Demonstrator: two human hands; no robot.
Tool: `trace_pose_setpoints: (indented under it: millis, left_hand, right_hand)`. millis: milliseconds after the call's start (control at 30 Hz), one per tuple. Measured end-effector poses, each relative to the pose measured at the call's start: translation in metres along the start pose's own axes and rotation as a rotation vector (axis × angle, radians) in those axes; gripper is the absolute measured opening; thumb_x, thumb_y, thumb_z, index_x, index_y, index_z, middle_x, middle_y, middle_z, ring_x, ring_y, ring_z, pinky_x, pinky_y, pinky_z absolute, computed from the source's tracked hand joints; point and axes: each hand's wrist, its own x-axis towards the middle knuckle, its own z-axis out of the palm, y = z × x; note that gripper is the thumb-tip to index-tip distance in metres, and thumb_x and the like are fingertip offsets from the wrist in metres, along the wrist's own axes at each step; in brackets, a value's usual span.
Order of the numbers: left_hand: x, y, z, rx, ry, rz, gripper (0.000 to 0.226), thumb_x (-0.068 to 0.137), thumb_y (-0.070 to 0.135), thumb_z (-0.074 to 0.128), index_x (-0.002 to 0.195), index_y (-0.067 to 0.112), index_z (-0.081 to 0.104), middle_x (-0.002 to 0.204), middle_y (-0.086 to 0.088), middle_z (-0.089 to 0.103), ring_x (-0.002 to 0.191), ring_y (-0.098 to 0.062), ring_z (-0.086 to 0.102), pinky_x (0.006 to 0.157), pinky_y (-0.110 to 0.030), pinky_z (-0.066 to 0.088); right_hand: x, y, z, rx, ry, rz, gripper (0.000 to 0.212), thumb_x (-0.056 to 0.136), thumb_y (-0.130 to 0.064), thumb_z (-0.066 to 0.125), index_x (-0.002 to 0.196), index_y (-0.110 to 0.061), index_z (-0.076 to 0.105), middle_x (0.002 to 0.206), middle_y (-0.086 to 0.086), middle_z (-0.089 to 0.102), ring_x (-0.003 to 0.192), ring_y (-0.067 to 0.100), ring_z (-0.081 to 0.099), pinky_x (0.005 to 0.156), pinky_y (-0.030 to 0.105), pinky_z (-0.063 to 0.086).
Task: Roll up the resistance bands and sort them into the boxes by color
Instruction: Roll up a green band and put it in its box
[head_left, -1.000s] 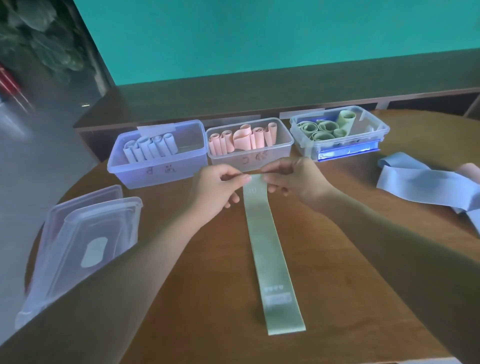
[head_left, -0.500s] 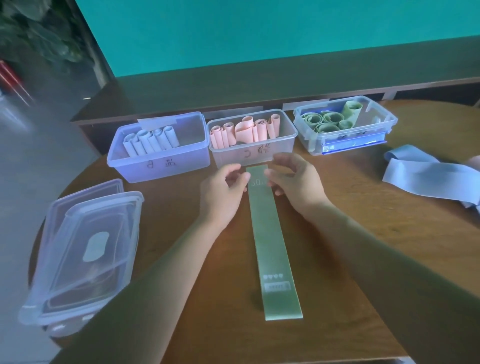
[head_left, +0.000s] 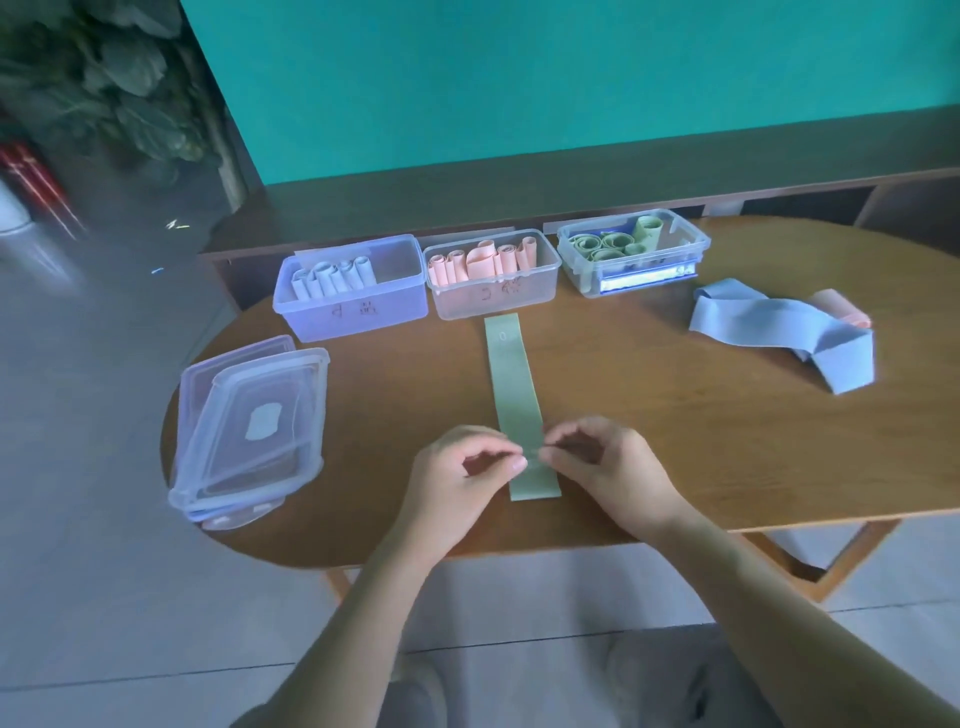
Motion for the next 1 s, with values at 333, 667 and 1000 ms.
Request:
trace_pose_setpoints:
  millis: [333,667,1000]
  left_hand:
    - [-0.018,-0.009,0.0,0.274,-0.128,0.088,0.013,0.077,0.034,0.086,0.088,0.03,0.081,0.113,0.011,0.063,0.107,0.001,0.056,0.095,-0.017,0.042]
    - [-0.014,-0.019,-0.001,0.312,-0.084,0.15,0.012,0.077,0.025,0.087,0.081,0.017,0.08,0.111,0.001,0.059,0.104,-0.013,0.058,0.091,-0.009,0.037]
    - [-0.007,-0.006,-0.007,0.367,-0.189,-0.052,0.015,0.084,0.041,0.078,0.081,0.027,0.076,0.119,0.013,0.047,0.11,0.009,0.039,0.085,0.002,0.03]
  right_hand:
    - [-0.014,0.008,-0.002,-0.328,-0.143,-0.153,0.012,0.079,-0.031,0.085,0.084,-0.029,0.074,0.12,-0.017,0.063,0.111,-0.008,0.056,0.091,0.003,0.032]
    - [-0.012,0.017,-0.001,-0.315,-0.15,-0.211,0.008,0.083,-0.02,0.082,0.083,-0.02,0.074,0.123,-0.01,0.063,0.113,0.0,0.058,0.097,0.011,0.039]
    - [0.003,0.009,-0.009,-0.284,-0.205,-0.067,0.014,0.077,-0.024,0.087,0.07,-0.022,0.074,0.132,-0.013,0.058,0.104,0.004,0.064,0.09,0.026,0.05]
